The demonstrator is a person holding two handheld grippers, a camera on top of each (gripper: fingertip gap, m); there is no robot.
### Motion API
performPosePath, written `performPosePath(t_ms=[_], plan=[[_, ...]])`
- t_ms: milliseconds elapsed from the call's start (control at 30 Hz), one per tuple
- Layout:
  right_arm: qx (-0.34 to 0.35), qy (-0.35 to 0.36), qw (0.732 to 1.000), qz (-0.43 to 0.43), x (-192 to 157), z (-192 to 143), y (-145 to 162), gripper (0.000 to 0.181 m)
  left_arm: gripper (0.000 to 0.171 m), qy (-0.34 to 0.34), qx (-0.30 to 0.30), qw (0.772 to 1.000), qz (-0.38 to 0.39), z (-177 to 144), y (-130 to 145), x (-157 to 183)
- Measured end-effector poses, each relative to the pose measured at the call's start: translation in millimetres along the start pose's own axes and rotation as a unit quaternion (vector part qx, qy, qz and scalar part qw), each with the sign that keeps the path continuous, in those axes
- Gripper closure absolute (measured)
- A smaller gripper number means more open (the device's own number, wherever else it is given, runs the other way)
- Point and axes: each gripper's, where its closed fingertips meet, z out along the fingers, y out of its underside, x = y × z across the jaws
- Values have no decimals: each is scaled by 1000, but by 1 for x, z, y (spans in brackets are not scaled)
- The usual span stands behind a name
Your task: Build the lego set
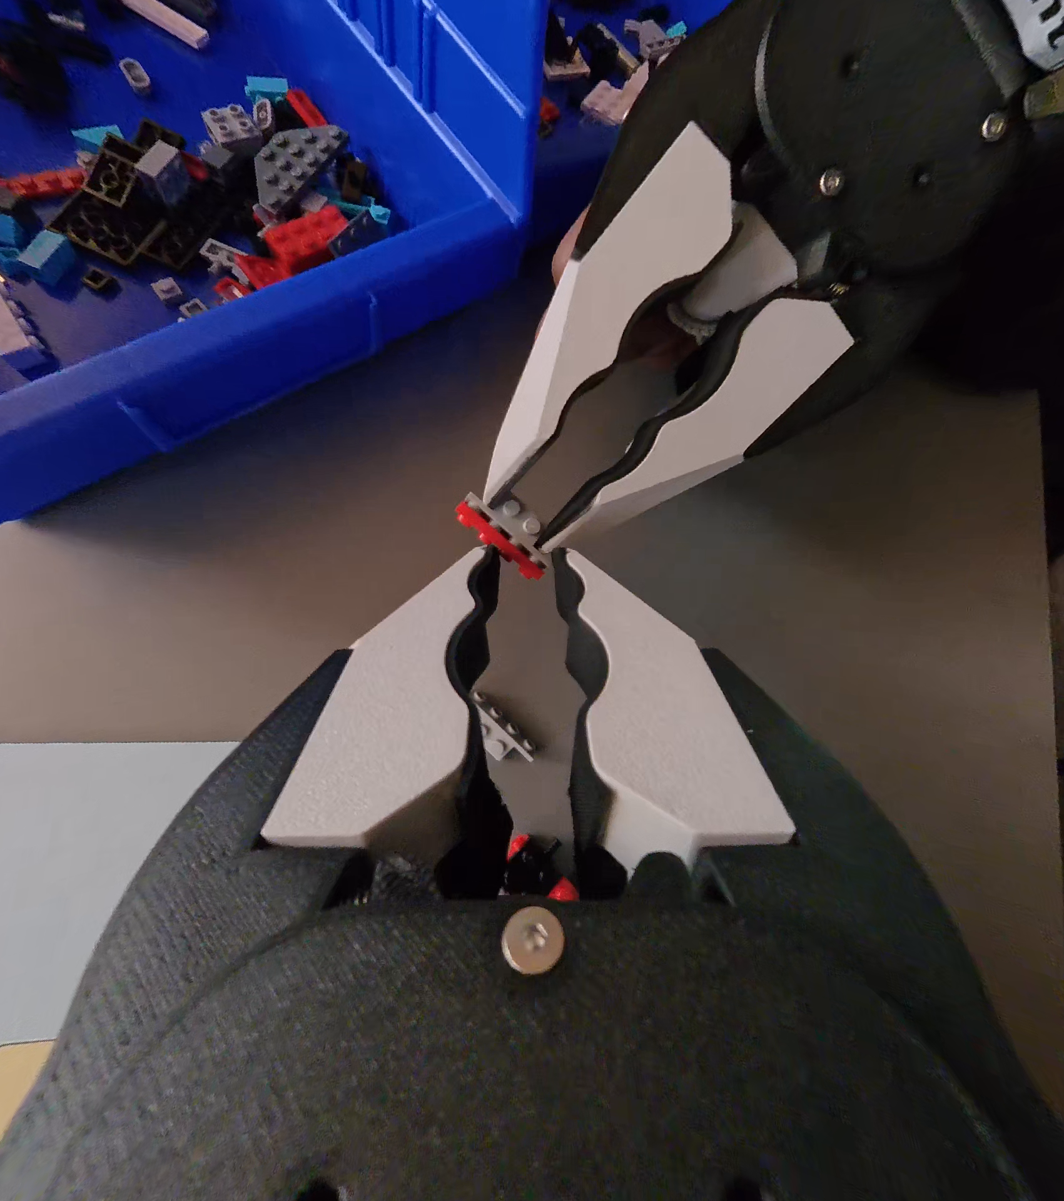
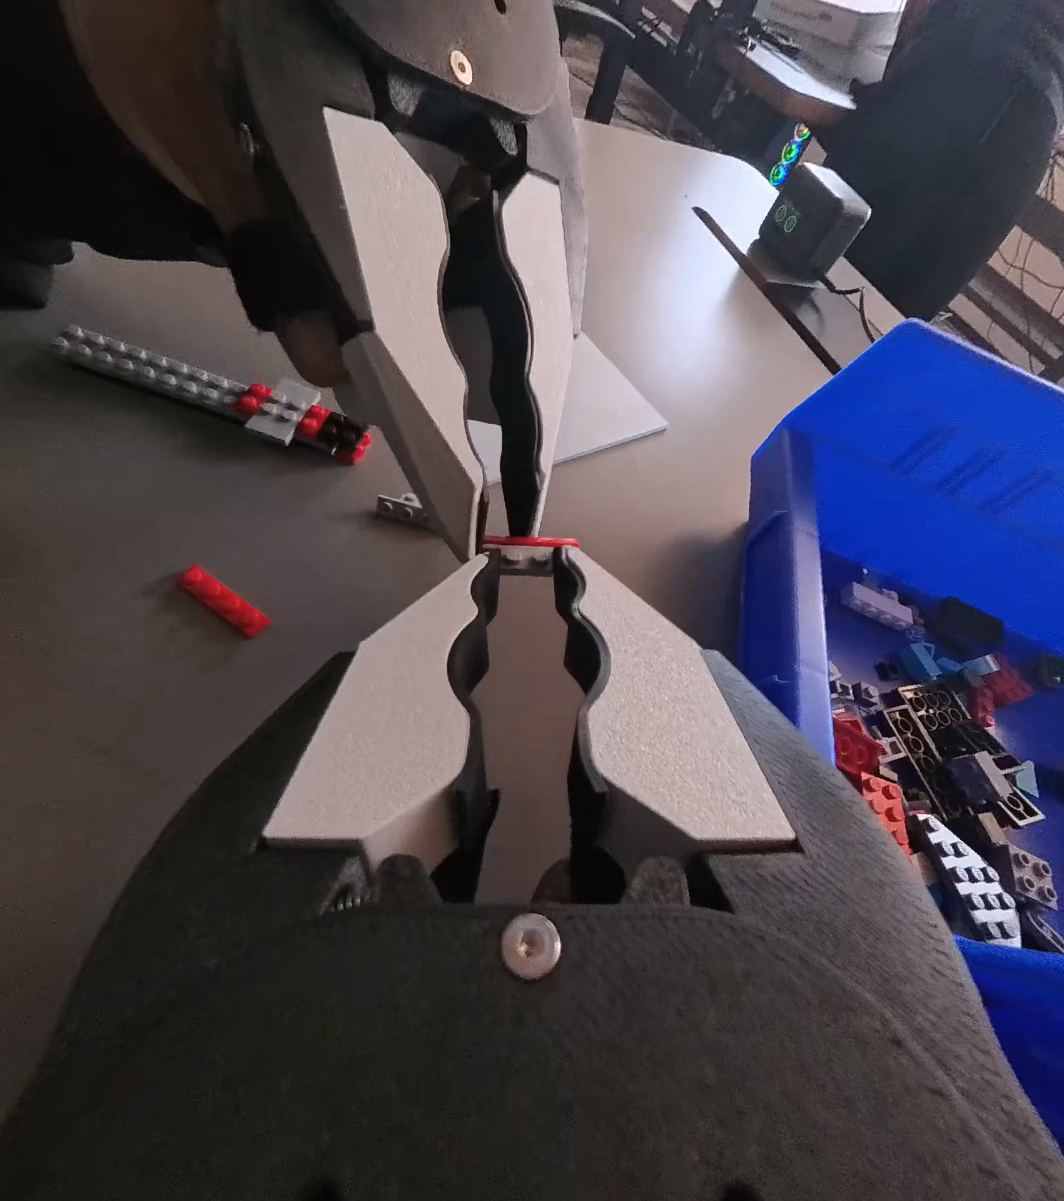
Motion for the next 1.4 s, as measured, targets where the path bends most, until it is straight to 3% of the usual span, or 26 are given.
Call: performPosePath(t_ms=[467,867,1200,1400], plan=[[50,36,998,-4,11,-7,-16,162,158,-13,52,998,29,-11,-17,-3],[42,36,998,-4,10,-6,-12,162,159,-45,29,997,50,-7,-15,-3],[40,33,999,0,10,-6,-11,162,159,-33,34,998,47,-7,-14,-3],[76,44,996,11,16,-12,-24,162,157,26,94,995,-16,-18,-26,-2]])
